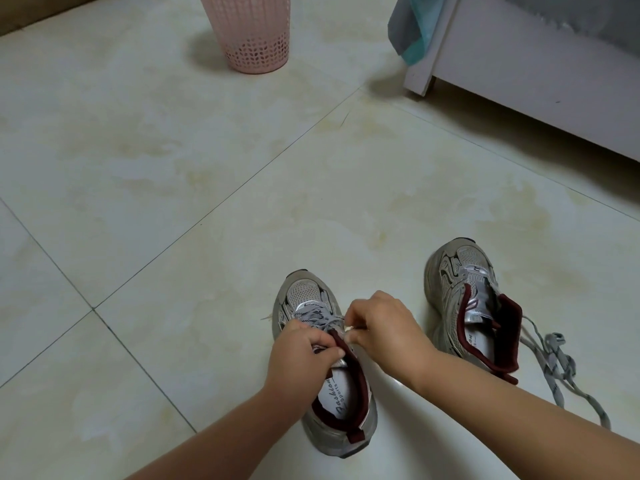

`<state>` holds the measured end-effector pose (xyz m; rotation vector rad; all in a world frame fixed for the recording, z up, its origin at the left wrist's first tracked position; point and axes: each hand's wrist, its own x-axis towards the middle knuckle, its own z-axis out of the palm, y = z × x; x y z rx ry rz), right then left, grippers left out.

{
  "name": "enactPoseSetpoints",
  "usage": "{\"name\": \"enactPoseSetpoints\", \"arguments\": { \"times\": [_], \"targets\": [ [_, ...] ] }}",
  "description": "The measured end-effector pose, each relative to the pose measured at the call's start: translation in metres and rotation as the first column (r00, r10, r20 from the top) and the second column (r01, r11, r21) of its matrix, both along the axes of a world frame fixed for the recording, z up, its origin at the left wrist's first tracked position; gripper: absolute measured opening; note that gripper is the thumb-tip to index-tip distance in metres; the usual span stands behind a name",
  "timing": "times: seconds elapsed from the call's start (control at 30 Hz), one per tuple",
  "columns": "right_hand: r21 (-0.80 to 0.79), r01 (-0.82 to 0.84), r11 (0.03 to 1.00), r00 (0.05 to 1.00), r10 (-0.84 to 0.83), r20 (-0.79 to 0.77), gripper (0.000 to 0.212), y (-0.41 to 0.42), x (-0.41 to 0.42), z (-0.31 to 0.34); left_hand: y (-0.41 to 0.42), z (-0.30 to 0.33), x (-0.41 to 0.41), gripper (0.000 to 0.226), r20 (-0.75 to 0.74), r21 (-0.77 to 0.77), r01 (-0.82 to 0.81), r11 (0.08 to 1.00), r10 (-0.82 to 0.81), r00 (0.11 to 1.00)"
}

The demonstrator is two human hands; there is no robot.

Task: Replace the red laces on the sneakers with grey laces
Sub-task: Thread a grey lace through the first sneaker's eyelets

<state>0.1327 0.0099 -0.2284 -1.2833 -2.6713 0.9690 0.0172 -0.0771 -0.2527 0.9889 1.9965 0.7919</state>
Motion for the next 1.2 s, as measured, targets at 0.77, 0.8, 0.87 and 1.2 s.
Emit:
{"name": "enactPoseSetpoints", "arguments": {
  "times": [0.77, 0.8, 0.87, 1.2],
  "targets": [
    [-0.261, 0.313, 0.913, 0.905, -0.202, 0.375, 0.016, -0.046, 0.003, -0.016, 0.012, 0.074, -0.046, 0.023, 0.405, -0.034, 0.368, 0.929, -0.323, 0.855],
    [-0.262, 0.307, 0.915, 0.906, -0.197, 0.376, 0.015, -0.046, 0.003, -0.014, 0.012, 0.081, -0.052, 0.019, 0.431, -0.011, 0.348, 0.938, -0.309, 0.848],
    [-0.260, 0.292, 0.920, 0.907, -0.181, 0.380, 0.014, -0.046, 0.002, -0.012, 0.010, 0.089, -0.057, 0.015, 0.438, -0.001, 0.343, 0.939, -0.308, 0.845],
    [-0.376, 0.281, 0.883, 0.901, -0.377, -0.213, 0.007, -0.041, -0.006, 0.011, 0.012, 0.071, -0.033, 0.017, 0.297, 0.157, 0.195, 0.968, -0.235, 0.926]
  ]
}}
